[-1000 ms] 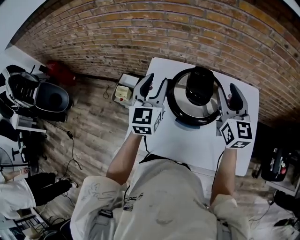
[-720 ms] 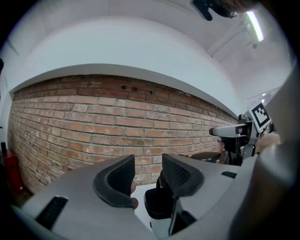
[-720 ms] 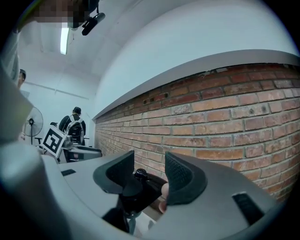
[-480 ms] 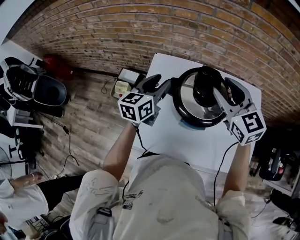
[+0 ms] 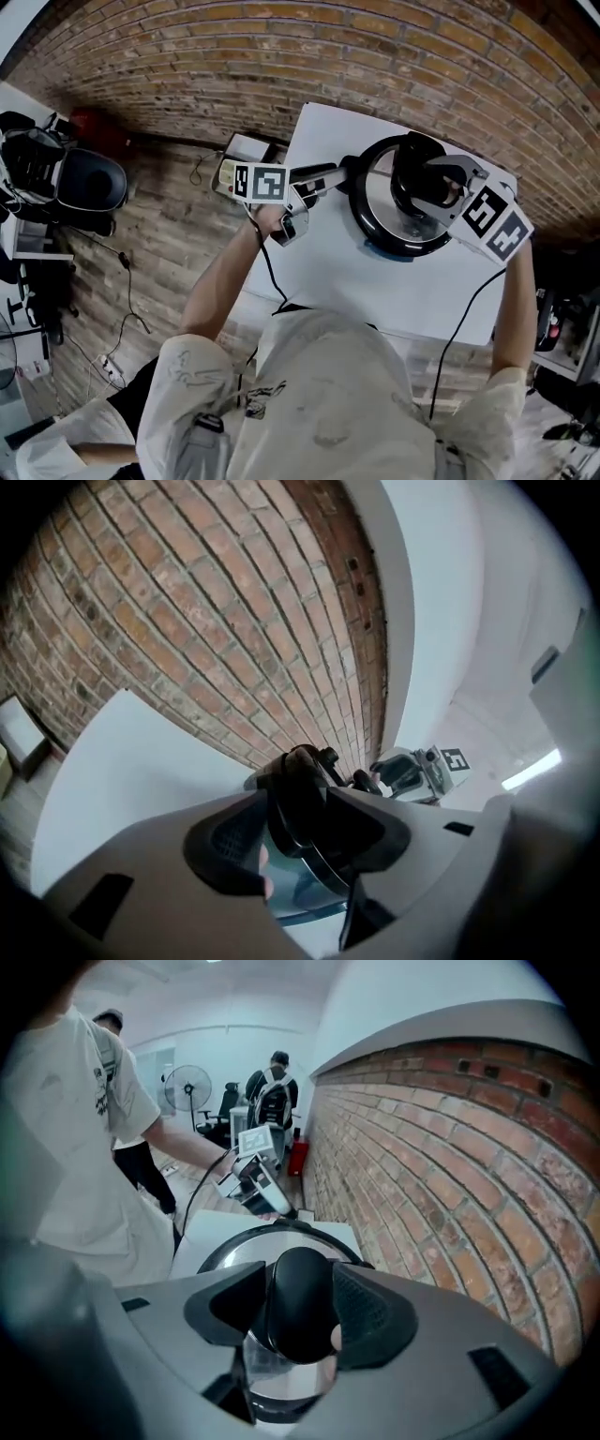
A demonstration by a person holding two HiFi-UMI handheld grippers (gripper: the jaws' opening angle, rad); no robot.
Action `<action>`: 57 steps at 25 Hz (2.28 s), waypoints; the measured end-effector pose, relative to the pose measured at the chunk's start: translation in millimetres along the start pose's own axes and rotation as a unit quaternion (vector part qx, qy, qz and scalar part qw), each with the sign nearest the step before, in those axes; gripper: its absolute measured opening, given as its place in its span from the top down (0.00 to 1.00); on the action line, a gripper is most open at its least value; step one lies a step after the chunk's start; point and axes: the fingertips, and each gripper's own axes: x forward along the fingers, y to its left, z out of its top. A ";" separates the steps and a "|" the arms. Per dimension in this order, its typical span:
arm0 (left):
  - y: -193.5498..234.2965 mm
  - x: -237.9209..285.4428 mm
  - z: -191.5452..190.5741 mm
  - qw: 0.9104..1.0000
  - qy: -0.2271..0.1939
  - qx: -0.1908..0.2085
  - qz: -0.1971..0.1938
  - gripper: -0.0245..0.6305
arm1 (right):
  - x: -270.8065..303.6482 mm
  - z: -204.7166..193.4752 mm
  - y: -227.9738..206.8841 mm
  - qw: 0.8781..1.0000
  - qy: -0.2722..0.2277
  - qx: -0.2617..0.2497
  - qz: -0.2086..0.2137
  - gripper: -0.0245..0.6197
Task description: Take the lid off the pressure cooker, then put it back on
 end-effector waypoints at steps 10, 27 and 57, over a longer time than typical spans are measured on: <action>18.7 16.5 -16.8 0.991 0.076 -0.085 -0.067 0.63 | 19.6 -13.2 -0.7 0.983 0.161 -0.028 0.078 0.54; 12.0 23.7 -20.7 0.978 0.097 -0.137 -0.121 0.81 | 26.5 -27.7 -0.2 0.965 0.229 -0.018 0.124 0.52; 10.3 20.9 -21.4 0.980 0.035 -0.169 -0.103 0.83 | 28.0 -29.8 -9.5 0.943 0.306 0.097 0.089 0.53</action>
